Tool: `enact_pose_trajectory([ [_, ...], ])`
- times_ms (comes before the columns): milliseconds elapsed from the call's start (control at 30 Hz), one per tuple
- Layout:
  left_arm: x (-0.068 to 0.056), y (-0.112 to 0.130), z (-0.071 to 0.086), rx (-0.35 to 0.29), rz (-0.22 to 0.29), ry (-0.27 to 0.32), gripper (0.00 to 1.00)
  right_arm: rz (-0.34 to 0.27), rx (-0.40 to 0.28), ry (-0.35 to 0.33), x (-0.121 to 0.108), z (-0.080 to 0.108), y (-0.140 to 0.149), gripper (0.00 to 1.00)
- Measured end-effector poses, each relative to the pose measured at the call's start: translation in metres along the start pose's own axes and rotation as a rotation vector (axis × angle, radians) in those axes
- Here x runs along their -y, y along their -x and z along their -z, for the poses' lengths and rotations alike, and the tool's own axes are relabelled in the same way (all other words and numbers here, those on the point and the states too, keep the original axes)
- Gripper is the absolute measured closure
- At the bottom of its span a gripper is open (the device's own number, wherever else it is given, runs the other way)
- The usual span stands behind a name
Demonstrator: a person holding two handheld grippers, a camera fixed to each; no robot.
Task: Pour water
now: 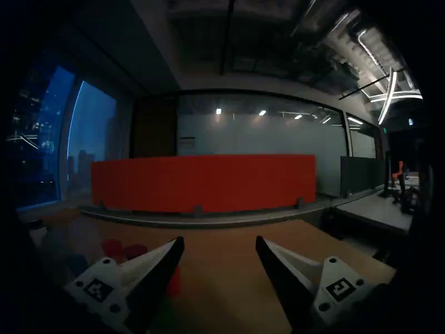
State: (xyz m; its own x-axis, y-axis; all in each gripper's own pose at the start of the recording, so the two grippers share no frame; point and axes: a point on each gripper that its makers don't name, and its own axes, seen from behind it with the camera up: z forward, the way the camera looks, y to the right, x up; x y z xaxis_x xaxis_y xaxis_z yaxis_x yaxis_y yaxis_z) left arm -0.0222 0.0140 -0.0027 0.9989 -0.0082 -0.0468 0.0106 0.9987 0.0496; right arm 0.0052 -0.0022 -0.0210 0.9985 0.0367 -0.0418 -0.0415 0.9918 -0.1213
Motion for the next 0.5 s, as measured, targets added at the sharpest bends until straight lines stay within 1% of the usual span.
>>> enact_pose_trajectory([
  [167, 0.001, 0.006, -0.001, 0.003, 0.007, 0.003, 0.13, 0.005, 0.002, -0.002, 0.002, -0.001, 0.000, 0.00],
  [500, 0.002, 0.016, -0.001, 0.014, -0.002, 0.003, 0.13, 0.010, -0.001, -0.009, 0.007, 0.000, -0.006, 0.00],
])
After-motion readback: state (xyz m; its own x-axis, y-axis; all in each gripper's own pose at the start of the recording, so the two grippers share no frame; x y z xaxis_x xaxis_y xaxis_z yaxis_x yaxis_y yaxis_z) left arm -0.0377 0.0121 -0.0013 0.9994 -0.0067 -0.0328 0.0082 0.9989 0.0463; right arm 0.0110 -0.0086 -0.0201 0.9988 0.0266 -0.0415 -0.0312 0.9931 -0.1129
